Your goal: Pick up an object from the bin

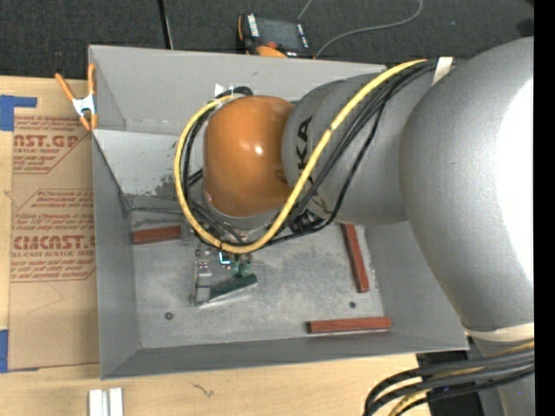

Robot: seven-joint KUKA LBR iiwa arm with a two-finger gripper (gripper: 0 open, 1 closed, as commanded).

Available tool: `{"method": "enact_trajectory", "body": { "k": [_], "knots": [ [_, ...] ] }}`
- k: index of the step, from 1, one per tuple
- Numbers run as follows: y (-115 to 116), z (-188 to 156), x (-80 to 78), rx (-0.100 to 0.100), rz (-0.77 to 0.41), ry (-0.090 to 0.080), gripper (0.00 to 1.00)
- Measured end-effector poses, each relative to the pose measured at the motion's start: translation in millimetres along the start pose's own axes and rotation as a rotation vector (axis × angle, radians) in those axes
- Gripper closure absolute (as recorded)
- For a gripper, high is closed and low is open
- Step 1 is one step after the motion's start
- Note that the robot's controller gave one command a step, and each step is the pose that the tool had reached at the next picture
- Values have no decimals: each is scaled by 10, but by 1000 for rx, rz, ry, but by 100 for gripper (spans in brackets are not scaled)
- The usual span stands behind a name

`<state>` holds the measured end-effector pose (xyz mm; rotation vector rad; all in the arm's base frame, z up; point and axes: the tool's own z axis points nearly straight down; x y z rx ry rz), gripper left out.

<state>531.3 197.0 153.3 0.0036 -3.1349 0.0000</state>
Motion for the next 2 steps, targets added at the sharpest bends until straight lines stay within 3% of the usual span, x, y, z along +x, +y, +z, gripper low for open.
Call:
{"method": "enact_trajectory", "body": {
  "k": [1,2],
  "knots": [
    [-638,884,203,2,-87,2,0],
    [-603,841,181,-1,-89,-6,100]
  ]
}}
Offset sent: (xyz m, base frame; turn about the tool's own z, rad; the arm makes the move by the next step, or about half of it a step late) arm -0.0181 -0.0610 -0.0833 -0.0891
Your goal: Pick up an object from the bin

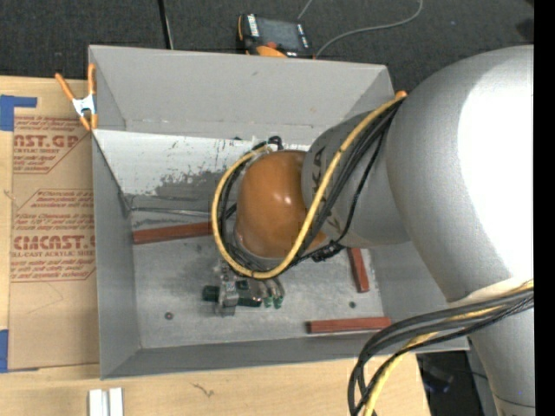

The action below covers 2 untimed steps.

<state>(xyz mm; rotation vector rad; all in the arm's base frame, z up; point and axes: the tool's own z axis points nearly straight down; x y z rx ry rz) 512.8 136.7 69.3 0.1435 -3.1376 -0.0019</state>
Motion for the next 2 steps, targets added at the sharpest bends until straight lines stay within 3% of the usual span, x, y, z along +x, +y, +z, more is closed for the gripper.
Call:
{"method": "enact_trajectory", "body": {
  "k": [1,2],
  "knots": [
    [-62,-1121,64,1,-158,-8,100],
    [-59,-1084,78,0,-158,-2,0]
  ]
}}
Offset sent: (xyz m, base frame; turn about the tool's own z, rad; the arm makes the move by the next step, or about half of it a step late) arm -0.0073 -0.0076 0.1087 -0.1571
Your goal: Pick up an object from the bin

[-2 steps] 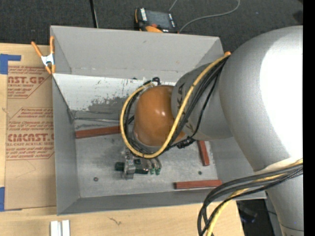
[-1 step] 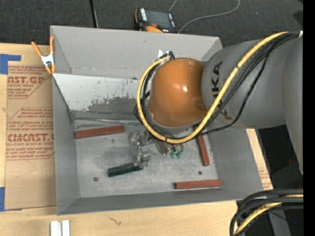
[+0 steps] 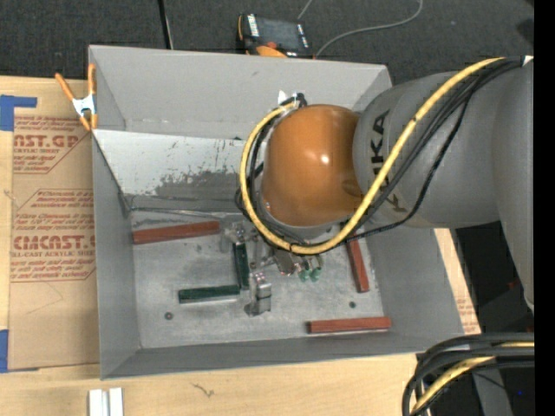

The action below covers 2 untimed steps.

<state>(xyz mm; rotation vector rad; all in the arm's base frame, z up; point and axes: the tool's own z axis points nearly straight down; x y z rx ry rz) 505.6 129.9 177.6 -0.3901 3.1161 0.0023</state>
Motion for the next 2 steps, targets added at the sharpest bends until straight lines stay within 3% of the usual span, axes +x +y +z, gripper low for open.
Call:
{"method": "enact_trajectory", "body": {
  "k": [1,2],
  "knots": [
    [249,1125,-321,-1,-86,6,0],
    [239,1077,-337,-1,-83,0,100]
  ]
}}
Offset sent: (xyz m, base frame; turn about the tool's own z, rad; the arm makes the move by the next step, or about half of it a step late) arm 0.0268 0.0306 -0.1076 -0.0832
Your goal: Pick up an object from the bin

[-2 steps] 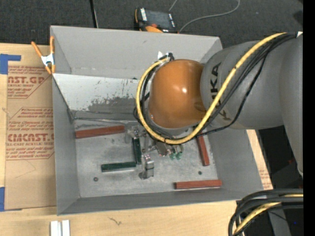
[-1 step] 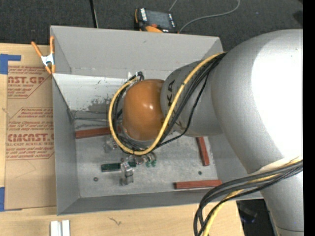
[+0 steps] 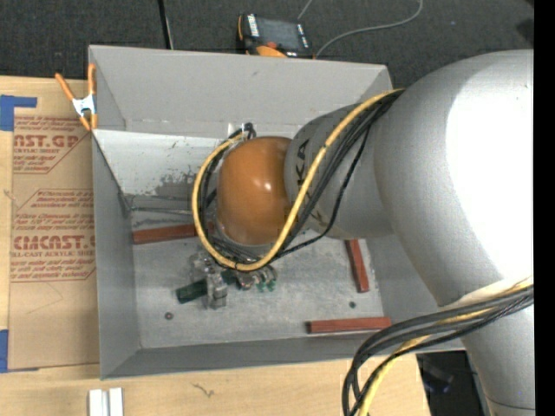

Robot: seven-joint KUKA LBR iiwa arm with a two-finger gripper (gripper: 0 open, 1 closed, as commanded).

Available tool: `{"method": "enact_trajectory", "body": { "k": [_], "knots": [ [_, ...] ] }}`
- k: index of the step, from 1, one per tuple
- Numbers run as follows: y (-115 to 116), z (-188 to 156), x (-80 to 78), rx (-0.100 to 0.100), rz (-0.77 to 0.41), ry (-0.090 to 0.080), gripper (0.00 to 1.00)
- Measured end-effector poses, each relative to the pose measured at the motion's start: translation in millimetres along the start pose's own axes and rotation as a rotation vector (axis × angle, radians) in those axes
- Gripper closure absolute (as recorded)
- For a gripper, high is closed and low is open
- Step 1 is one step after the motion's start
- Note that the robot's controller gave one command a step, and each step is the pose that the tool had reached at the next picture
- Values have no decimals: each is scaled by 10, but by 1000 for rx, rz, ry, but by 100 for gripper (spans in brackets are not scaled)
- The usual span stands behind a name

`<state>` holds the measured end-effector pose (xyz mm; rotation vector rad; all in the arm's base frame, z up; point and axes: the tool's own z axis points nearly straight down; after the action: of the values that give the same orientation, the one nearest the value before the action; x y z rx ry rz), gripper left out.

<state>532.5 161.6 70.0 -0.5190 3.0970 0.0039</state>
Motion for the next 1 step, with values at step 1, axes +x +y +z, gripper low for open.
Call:
{"method": "enact_trajectory", "body": {
  "k": [1],
  "knots": [
    [363,-1535,-244,1,-20,-10,100]
  ]
}}
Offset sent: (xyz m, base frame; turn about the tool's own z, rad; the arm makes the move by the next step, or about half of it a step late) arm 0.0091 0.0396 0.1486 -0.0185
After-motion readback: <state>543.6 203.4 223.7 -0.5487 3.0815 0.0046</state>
